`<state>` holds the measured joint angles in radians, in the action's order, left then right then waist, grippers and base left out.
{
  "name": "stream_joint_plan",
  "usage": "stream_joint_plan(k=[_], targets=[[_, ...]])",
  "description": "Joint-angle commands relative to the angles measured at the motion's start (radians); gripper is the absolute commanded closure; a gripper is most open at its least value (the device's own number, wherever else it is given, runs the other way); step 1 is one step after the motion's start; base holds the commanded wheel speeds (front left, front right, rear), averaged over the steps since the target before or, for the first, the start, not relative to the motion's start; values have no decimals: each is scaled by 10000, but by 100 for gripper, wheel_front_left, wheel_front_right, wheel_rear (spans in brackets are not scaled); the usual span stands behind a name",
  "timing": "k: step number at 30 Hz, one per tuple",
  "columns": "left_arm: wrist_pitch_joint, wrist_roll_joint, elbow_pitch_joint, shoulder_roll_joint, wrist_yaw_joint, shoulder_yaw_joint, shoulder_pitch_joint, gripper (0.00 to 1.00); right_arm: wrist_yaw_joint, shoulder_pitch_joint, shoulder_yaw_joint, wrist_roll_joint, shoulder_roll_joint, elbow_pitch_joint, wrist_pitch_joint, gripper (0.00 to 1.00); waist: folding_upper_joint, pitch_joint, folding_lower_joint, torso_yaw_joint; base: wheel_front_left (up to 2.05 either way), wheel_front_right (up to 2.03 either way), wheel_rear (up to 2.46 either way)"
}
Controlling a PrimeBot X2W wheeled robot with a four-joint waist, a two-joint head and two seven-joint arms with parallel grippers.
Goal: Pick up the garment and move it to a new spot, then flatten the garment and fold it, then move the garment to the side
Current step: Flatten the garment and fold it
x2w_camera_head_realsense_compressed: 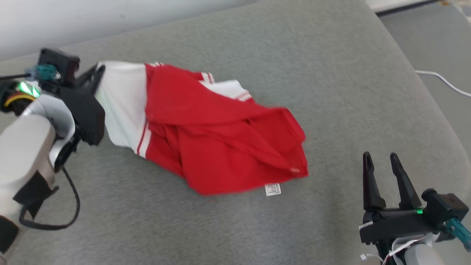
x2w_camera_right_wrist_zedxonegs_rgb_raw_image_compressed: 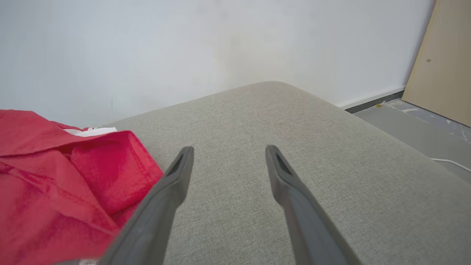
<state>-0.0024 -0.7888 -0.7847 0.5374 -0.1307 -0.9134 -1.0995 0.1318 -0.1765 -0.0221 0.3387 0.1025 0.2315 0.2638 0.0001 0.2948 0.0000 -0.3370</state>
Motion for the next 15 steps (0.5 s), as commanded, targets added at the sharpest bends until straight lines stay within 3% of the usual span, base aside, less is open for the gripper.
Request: stream_joint_plan(k=[1,9,15], targets=[[-162,97,28,33,74,38,-100,100,-22,102,29,-88,36,-30,10,0,-1,-506,0,549,0,0,0],[-784,175,940,329,380,243,-180,100,-22,525,204,-217,62,-14,11,0,-1,-1384,0,1718,0,0,0],[-784,-203,2227,669,966,370,851,100,-22,844,330,-289,68,-45,10,0,-1,-1662,0,2459,0,0,0]])
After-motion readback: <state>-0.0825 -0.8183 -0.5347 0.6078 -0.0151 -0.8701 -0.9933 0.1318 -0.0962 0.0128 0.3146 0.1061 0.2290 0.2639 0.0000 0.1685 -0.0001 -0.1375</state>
